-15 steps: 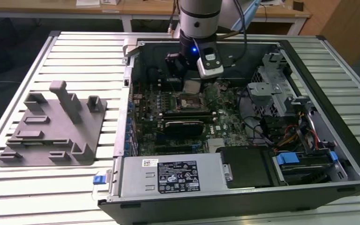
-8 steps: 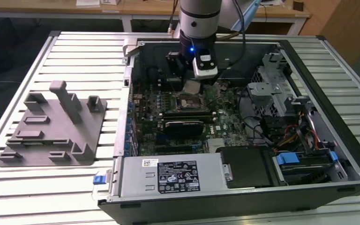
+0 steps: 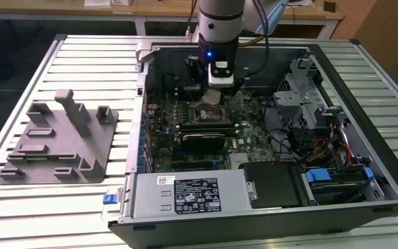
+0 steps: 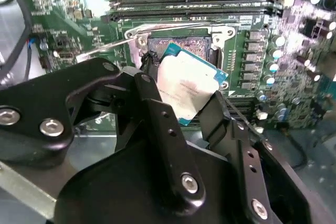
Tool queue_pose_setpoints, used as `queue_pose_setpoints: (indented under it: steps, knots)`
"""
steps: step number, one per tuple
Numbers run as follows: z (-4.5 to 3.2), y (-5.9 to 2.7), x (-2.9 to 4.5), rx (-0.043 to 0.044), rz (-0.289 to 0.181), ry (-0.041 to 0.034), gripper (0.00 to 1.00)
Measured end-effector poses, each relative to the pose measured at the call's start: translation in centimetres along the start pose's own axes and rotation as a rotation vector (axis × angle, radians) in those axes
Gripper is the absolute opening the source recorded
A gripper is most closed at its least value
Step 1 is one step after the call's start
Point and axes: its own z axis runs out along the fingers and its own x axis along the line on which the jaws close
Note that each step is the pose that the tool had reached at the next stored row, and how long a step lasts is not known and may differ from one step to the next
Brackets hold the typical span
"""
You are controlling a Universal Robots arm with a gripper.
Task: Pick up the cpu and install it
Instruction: 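Place the cpu into insertion slot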
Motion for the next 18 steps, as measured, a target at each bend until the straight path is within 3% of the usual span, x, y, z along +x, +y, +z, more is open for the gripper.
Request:
queue_pose_setpoints:
  steps: [18]
  knots:
    - [0.24,-0.01,0.00,0.0061,0.327,-0.0123,0.55]
